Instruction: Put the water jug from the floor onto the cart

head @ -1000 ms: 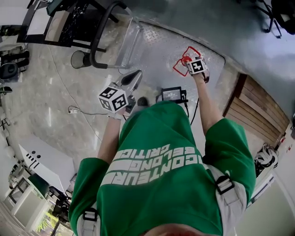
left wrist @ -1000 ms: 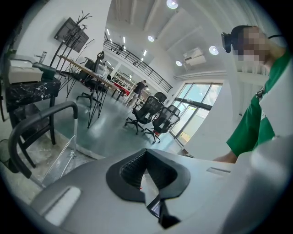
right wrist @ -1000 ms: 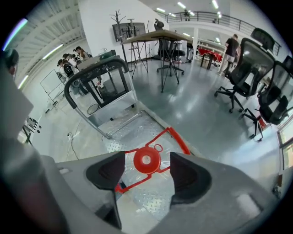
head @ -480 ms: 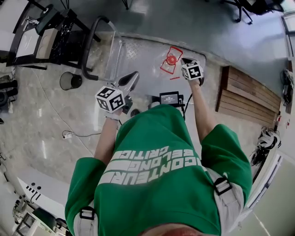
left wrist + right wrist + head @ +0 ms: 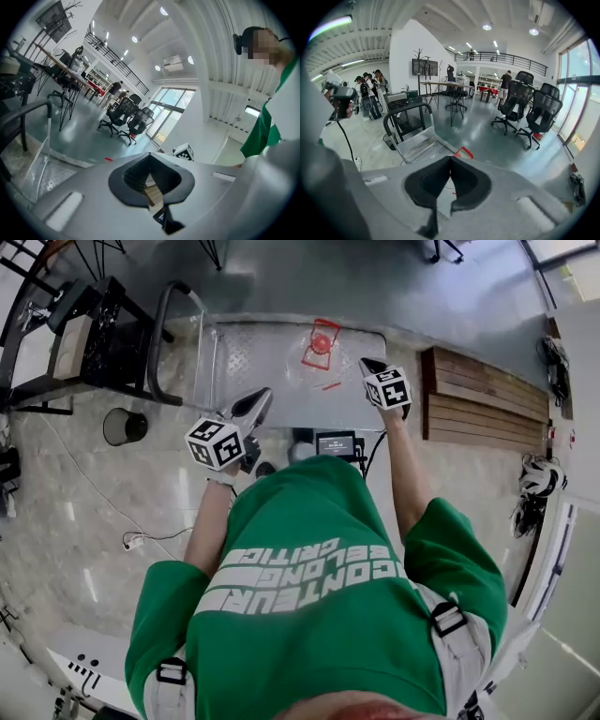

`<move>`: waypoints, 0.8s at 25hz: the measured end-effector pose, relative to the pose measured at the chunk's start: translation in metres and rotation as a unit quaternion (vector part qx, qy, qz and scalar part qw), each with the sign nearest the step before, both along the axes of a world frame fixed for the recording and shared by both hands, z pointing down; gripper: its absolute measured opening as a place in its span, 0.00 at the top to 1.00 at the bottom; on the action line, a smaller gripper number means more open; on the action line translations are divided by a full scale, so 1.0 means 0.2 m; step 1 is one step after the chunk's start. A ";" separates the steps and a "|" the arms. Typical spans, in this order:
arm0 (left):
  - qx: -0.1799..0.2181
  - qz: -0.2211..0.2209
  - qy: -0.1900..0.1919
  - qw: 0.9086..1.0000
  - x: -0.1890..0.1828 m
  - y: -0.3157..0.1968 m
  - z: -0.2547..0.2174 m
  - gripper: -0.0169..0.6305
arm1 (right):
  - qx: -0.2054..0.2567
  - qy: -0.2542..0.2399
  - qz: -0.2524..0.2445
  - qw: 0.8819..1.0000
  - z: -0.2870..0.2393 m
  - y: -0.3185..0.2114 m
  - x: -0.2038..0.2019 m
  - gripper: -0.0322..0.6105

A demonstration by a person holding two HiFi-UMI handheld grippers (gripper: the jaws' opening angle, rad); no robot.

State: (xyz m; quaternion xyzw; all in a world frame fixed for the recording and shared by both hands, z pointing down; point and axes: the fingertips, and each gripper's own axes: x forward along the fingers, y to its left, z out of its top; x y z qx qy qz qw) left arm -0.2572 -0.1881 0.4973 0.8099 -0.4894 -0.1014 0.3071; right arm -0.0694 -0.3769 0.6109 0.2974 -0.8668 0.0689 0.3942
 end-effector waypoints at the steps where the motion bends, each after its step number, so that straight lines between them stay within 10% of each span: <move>1: -0.001 0.006 0.001 1.000 0.01 0.03 0.01 0.95 | 0.003 -0.002 0.003 1.000 -0.03 0.05 0.03 0.96; 20: -0.013 0.087 0.010 0.996 0.21 0.33 0.07 0.95 | 0.030 -0.011 0.041 0.999 -0.25 0.71 0.41 0.96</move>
